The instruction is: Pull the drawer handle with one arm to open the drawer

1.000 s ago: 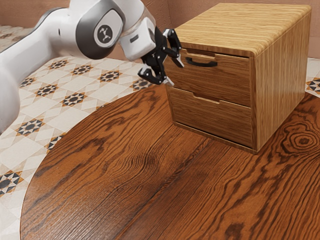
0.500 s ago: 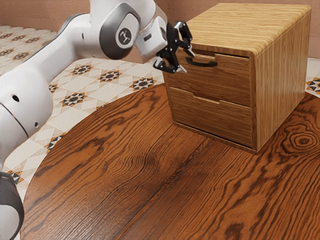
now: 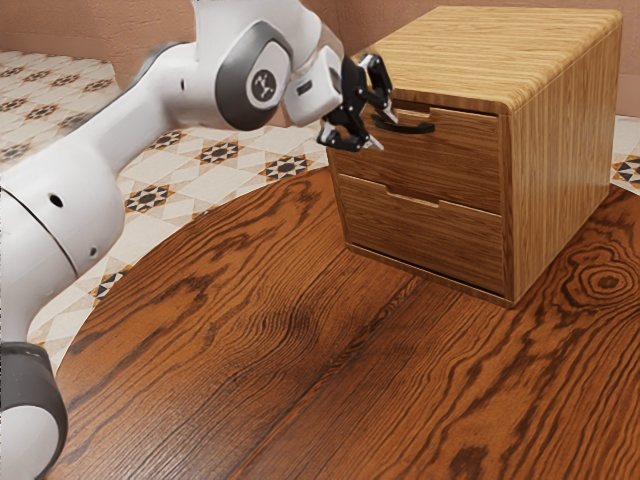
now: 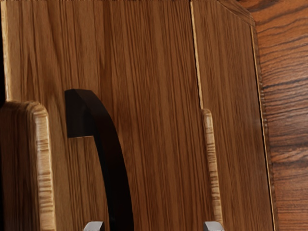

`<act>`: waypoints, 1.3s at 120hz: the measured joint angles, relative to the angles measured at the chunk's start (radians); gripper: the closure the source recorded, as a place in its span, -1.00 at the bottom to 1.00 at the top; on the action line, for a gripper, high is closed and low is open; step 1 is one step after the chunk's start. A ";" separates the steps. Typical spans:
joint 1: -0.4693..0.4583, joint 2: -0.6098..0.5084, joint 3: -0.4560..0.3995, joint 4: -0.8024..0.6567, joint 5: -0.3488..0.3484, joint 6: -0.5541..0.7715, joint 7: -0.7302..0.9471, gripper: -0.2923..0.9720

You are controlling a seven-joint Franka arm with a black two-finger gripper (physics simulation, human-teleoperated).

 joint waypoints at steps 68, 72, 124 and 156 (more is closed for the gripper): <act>-0.011 -0.159 0.011 -0.253 -0.043 0.059 0.027 0.72; -0.008 -0.179 0.008 -0.274 -0.043 0.062 0.028 0.71; 0.008 -0.376 0.011 -0.511 -0.081 0.074 0.036 0.71; 0.017 -0.489 0.010 -0.648 -0.085 0.075 0.039 0.71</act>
